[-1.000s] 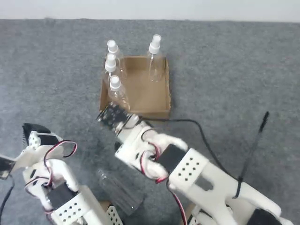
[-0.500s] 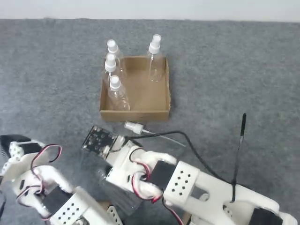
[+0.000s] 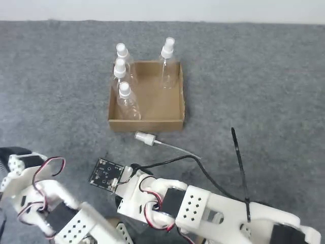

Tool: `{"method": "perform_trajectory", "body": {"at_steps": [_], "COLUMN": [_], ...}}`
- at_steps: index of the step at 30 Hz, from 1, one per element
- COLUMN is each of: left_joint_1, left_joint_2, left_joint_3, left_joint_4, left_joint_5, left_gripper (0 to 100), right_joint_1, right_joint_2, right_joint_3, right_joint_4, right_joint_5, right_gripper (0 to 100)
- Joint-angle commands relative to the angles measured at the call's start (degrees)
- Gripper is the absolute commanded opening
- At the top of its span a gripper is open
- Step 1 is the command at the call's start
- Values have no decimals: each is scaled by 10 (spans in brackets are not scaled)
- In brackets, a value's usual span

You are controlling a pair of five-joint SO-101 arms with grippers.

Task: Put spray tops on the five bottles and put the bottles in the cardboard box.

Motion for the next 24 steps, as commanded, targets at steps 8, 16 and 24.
{"method": "perform_trajectory", "body": {"at_steps": [8,16,24], "left_joint_1": [-1,-1,-1], "left_joint_2": [-10,-10,-10], "left_joint_3": [-8,-7,-7], "left_joint_4": [-19,-19,-19], "left_joint_5": [-2,-2,-2], "left_gripper": [12,12,12], "right_joint_1": [-7,3,58], "right_joint_2": [104,177,219], "right_joint_3": [-65,-130,-214], "right_joint_4": [-6,46,145], "right_joint_5": [-4,-3,42], "right_gripper": [296,296,296]}}
